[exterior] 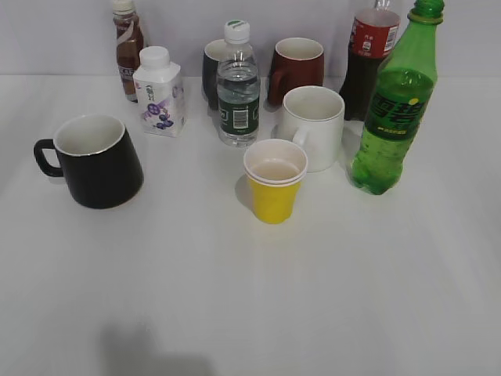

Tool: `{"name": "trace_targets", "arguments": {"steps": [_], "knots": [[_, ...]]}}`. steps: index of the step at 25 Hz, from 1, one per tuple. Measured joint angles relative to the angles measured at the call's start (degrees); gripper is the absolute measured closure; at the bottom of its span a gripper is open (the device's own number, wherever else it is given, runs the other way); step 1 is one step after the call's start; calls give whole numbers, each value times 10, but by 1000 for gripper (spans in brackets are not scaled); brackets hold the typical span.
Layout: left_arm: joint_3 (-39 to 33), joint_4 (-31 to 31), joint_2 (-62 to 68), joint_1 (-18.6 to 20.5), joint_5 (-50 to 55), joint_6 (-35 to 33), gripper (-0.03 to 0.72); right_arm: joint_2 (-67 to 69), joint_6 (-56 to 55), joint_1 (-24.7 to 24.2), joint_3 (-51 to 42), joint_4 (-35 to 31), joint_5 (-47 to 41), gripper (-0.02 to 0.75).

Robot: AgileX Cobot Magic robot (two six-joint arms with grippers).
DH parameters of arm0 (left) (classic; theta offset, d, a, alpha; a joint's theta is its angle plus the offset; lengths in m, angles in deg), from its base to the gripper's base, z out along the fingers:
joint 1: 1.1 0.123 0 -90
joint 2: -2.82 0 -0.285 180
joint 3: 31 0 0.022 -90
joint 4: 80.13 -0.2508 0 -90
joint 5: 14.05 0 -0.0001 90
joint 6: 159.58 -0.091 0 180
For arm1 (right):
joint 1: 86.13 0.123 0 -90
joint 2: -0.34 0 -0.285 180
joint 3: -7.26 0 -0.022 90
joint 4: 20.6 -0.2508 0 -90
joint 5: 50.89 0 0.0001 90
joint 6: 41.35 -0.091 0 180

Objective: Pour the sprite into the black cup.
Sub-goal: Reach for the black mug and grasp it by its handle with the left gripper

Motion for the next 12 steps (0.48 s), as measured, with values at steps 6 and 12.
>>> {"name": "trace_targets", "arguments": {"steps": [6,12], "knots": [[-57,-40,210,0,-181,0,445,0,0,0,0,0,0,150],[-123,-61,439,-3,-336,0,427,0,0,0,0,0,0,150]]}}
